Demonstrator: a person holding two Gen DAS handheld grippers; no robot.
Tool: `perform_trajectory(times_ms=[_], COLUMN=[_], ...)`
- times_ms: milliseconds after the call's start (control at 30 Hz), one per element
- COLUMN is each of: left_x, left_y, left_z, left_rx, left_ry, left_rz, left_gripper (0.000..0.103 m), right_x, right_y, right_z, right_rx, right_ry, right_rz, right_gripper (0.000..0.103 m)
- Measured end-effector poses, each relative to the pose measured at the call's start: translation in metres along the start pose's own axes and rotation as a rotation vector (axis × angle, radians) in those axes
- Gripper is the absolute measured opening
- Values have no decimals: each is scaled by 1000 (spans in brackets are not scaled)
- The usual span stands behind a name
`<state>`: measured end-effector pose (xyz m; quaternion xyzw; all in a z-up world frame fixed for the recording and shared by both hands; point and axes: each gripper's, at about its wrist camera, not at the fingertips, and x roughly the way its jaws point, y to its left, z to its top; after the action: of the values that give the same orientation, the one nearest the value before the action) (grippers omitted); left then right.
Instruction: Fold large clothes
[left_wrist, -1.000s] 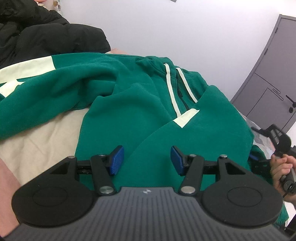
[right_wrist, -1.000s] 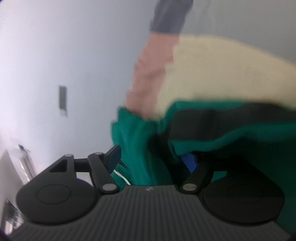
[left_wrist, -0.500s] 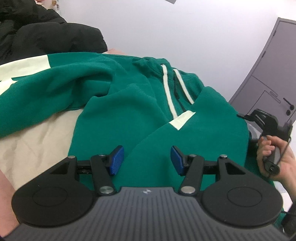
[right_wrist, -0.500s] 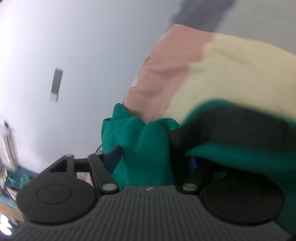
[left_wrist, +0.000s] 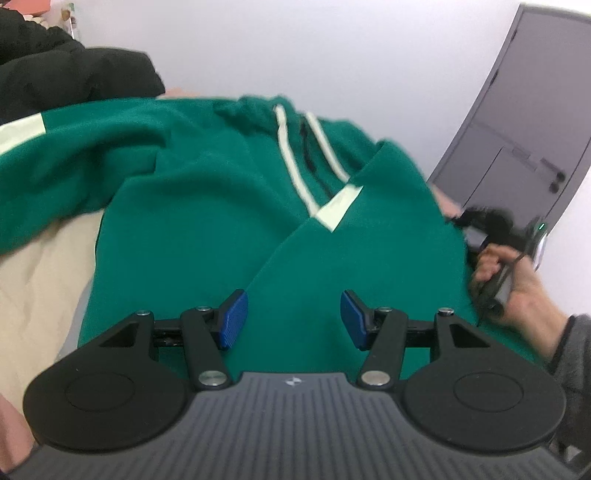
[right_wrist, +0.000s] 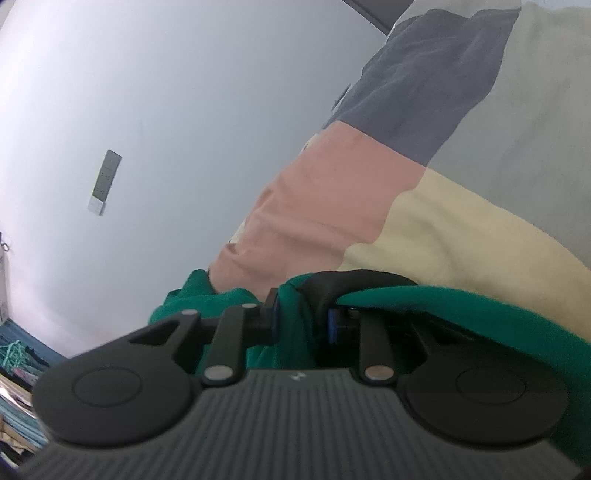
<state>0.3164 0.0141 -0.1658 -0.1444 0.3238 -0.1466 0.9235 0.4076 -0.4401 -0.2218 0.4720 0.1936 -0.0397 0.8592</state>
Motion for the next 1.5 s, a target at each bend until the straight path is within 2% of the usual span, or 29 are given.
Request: perform_trajectory(times_ms=[167,300,400,533,800,833,867,900,967,1067,1100,1133,1233,1367,1467,1500], left_x=[9,8,0,-18,-71,-78,-85,-93,-110,-126,-128,-129,-128,-122,-117,-117], left_y=[4,3,0,-2,9,10,12,14,25,41,47,51,58,57,56,57], left_z=[-1,0,0,-1,-7,-10,-13,-16,-21,-27,-30,-32,-40,-50,-57,-59], left_rx=[2,11,19,14,-99,-102,-103,-115,-176,-271,-311,-343,-404,-447,-464,-472], left_ry=[14,6,-5,-15,12,29,36,30,29,45,60,71,116,167,187,188], left_rz=[22,33,43,75,144,175,209,230,253,279,281,274,235,195,182,184], left_gripper=[62,62,62,62,62,62,62,62,63,67,67,67,67,67,67,67], right_x=[-6,-16,-30,-57,-142,-153,-164,-174,-197,-222,-229,-235,-239,-231,-221,-220], right_y=[-1,1,8,12,40,41,42,40,34,17,11,3,-18,-41,-40,-39], right_z=[1,3,3,0,-20,-20,-19,-17,-9,2,4,7,8,-2,-18,-19], right_rx=[-31,-90,-146,-144,-443,-465,-482,-491,-493,-489,-489,-489,-514,-462,-554,-551], right_ry=[23,87,112,138,217,226,230,228,223,229,225,220,284,405,436,436], right_rz=[16,32,17,13,-67,-71,-77,-85,-101,-138,-167,-198,-273,-242,-323,-327], right_gripper=[27,29,31,31,31,32,40,52,66,68,76,80,80,78,75,72])
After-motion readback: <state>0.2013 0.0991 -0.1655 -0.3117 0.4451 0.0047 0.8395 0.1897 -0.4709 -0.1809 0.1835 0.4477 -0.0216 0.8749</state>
